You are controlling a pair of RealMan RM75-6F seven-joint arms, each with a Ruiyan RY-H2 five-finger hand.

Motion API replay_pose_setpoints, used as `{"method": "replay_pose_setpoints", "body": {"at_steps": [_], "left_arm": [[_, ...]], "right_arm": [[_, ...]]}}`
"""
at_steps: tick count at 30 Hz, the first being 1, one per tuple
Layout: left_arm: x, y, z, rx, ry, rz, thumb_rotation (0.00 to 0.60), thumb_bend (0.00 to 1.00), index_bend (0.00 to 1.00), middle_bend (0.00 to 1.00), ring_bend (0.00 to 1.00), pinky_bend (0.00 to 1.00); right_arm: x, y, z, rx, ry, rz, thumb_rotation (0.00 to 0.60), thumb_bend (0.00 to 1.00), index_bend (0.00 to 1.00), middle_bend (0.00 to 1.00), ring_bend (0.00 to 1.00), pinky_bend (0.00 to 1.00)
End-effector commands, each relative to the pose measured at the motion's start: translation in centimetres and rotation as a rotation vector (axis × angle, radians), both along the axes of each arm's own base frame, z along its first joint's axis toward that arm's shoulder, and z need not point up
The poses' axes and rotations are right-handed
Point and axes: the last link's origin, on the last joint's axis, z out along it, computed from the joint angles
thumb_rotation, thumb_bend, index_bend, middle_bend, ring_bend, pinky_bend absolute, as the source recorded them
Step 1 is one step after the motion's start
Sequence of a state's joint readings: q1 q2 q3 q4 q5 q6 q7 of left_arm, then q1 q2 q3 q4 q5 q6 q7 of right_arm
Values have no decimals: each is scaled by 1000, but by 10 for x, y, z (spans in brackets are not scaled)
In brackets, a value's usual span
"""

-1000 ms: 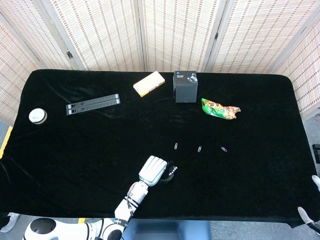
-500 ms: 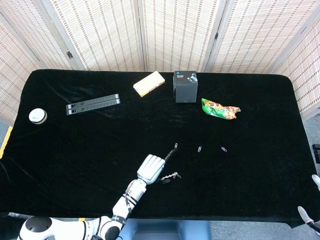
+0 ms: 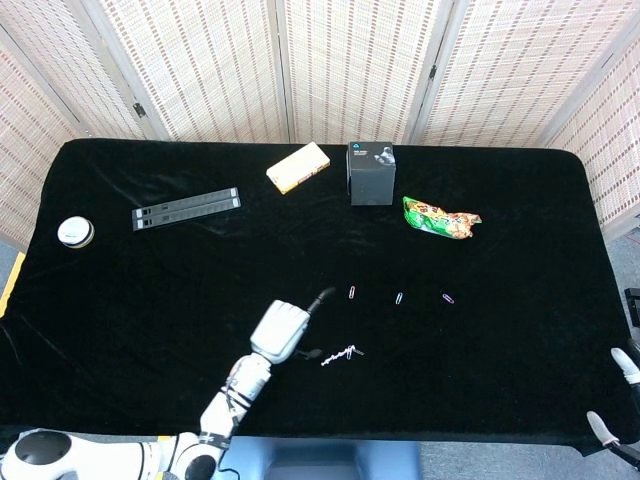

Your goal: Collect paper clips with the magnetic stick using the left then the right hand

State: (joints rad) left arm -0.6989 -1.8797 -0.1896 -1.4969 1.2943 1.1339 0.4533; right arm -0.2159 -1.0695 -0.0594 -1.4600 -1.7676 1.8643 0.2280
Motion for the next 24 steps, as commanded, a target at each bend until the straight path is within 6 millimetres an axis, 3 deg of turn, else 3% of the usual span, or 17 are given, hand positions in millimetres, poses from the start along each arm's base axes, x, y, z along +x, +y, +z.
{"method": "replay_pose_setpoints", "body": {"at_steps": [1,4,9,11,15,24], "left_arm": [[-31,-5,41,101,47,20,600,169,1,726,793,937],[-57,-10,75,168,26,63,600,171,41,547,620,801],[-102,-29,127,263,-9,159,600,173,48,481,533,652],[-114,-40,139,287,-19,183,600,173,41,416,444,552],[-143,-66,161,333,9,224,600,168,8,213,219,253],[-189,-107,194,414,46,315,600,152,0,94,121,156]], "right_arm": [[2,-2,-2,12,5,13,600,291,0,0,0,0],[5,-6,-5,29,12,30,600,291,0,0,0,0],[11,-18,-14,80,28,58,600,292,0,0,0,0],[14,-24,-18,106,35,69,600,291,0,0,0,0],[22,-42,-32,180,58,94,600,291,0,0,0,0],[43,-86,-67,319,99,143,600,291,0,0,0,0]]}}
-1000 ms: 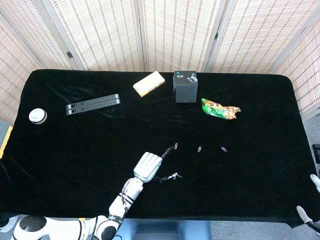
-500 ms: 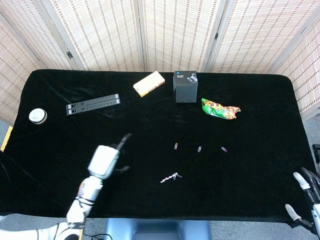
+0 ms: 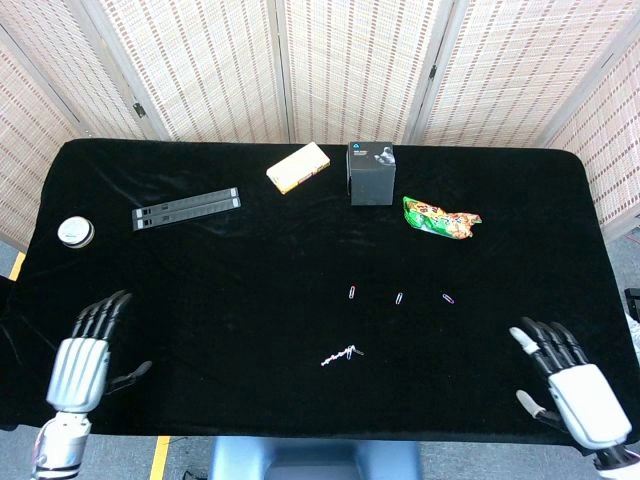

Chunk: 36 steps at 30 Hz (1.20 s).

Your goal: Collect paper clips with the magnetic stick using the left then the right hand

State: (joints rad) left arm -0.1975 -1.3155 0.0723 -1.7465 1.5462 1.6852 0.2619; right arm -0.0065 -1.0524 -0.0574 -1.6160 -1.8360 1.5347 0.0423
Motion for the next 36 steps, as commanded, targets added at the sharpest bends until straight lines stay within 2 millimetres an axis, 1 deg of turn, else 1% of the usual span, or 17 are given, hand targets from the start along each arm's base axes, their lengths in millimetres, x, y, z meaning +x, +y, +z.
{"method": "replay_pose_setpoints", "body": {"at_steps": [1,2,3,5,8,9,11,14,18,21,25,31,36], "left_arm": [[-13,-10,12,29,-21,14,600,152,0,94,121,156],[-16,-11,15,35,-28,18,600,152,0,94,121,156],[-19,-10,19,39,-33,24,600,152,0,94,121,156],[-23,-8,23,48,-21,37,600,153,0,94,122,159],[-30,-4,29,83,43,73,600,155,0,93,127,163],[-32,-3,29,90,51,83,600,154,0,92,128,163],[-36,-1,30,99,54,97,600,154,0,92,128,163],[-44,0,32,105,59,126,600,154,0,92,131,163],[-51,1,31,92,35,144,600,153,0,92,135,163],[-58,2,33,94,28,160,600,154,0,92,135,155],[-66,3,35,89,-7,179,600,154,0,92,136,142],[-77,4,43,93,-49,185,600,156,0,92,142,142],[-79,1,53,104,-79,173,600,157,0,92,145,143]], "right_arm": [[16,-24,-21,72,11,48,600,291,0,0,0,0],[22,-29,-27,99,12,68,600,290,0,0,0,0],[31,-35,-33,134,9,105,600,290,10,0,0,0],[47,-45,-41,170,14,168,600,291,64,0,0,0],[72,-60,-55,227,36,266,600,291,213,0,0,0],[80,-64,-62,258,46,298,600,291,236,0,0,0],[93,-71,-76,313,75,353,600,291,280,0,0,0],[106,-77,-95,386,116,403,600,291,345,0,0,0],[118,-82,-114,432,166,452,600,291,382,0,0,0],[127,-89,-126,432,168,475,600,291,385,0,0,0],[132,-99,-142,452,190,475,600,291,386,0,0,0],[142,-114,-167,460,217,466,600,291,399,0,0,0],[150,-126,-189,461,226,457,600,291,416,0,0,0]]}}
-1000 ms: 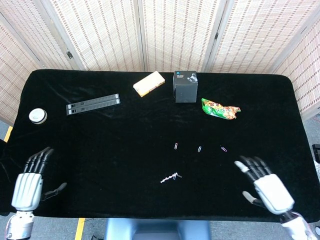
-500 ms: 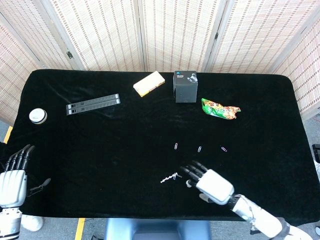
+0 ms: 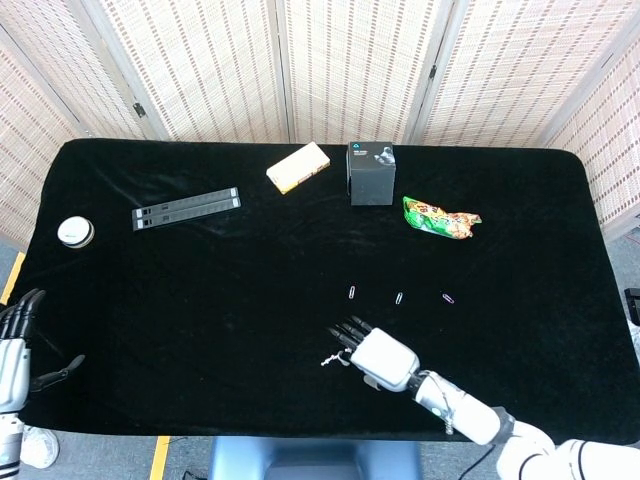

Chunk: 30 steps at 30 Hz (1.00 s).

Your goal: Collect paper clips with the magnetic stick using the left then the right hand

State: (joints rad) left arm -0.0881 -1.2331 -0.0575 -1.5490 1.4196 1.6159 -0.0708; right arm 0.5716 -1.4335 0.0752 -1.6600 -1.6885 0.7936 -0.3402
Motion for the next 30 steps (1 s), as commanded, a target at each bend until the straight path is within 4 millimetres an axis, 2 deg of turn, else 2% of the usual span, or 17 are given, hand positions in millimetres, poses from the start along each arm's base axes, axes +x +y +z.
{"method": "replay_pose_setpoints", "body": {"at_steps": [1,10,30], "left_arm": [[-2,-2,6,7,-12,-5,600,157,0,92,145,143],[-7,-1,12,-4,-41,-1,600,160,0,92,146,144],[-20,-2,33,10,-101,28,600,163,0,71,129,145]], "right_arm": [[7,-9,-13,-6,11,8,600,291,418,0,0,0],[19,-22,-40,0,29,7,600,291,424,0,1,0],[38,-33,-66,14,37,22,600,290,452,0,21,0]]}}
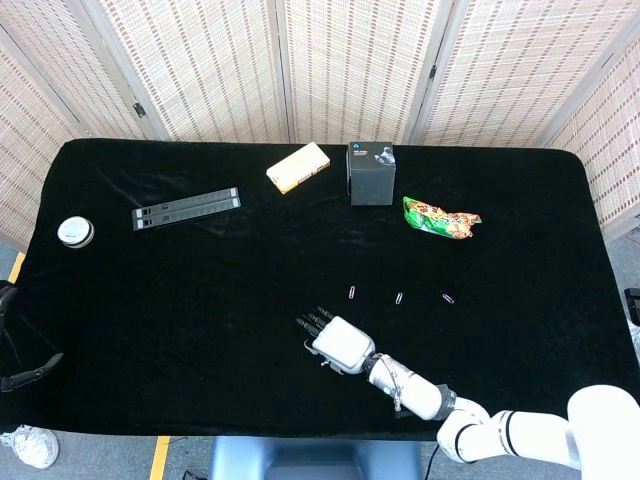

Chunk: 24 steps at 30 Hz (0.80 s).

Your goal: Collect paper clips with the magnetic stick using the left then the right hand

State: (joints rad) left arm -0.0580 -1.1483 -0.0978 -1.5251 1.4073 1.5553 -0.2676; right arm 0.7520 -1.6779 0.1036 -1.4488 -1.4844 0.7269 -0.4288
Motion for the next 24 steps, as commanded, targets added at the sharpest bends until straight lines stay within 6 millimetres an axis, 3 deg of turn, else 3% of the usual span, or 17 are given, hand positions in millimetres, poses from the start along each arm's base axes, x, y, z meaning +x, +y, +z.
{"method": "replay_pose_setpoints", "body": {"at_steps": [1,24], "left_arm": [[-2,-2,4,10,-9,7,600,163,0,71,129,145],[-9,-6,15,5,-26,39,600,222,0,71,129,143]], "right_arm": [[0,0,-1,-6,7,10,600,290,462,0,24,0],[2,-8,-7,-33,35,1,600,291,623,46,77,0]]}}
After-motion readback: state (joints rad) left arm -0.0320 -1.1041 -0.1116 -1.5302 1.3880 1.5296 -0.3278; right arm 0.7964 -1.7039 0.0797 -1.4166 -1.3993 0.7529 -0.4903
